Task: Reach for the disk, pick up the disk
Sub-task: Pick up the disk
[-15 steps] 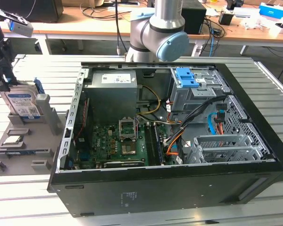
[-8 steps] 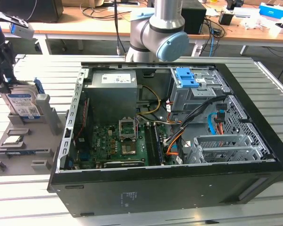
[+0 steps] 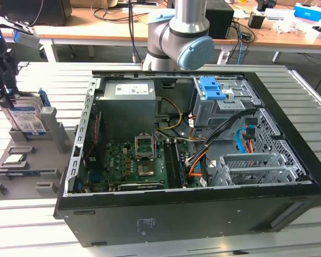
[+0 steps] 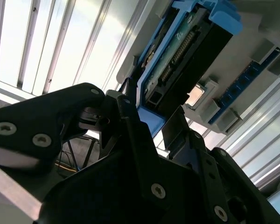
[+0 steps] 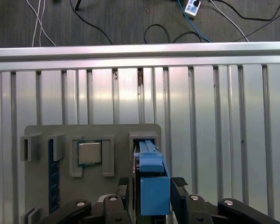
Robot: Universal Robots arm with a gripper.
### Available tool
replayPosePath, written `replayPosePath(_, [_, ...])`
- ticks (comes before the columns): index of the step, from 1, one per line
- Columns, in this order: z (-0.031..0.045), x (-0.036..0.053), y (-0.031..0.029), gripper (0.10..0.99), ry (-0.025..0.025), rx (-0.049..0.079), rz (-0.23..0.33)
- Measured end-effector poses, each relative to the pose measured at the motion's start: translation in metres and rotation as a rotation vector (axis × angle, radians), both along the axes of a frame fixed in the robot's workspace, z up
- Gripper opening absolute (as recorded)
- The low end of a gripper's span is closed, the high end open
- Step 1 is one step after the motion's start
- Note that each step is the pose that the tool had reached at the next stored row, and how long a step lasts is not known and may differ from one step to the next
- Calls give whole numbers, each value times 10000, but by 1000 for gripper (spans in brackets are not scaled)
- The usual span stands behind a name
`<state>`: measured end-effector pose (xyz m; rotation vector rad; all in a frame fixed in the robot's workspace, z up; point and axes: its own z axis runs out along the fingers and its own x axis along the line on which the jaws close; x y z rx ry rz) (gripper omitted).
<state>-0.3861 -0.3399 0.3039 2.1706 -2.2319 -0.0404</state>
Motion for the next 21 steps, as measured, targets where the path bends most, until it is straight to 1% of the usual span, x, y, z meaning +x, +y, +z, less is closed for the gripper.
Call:
replayPosePath(5, [-47,0,0,482,1,0,5])
replayPosePath(10, [-116,0,0,482,0,0,10])
replayPosePath(21, [-215,0,0,482,1,0,16])
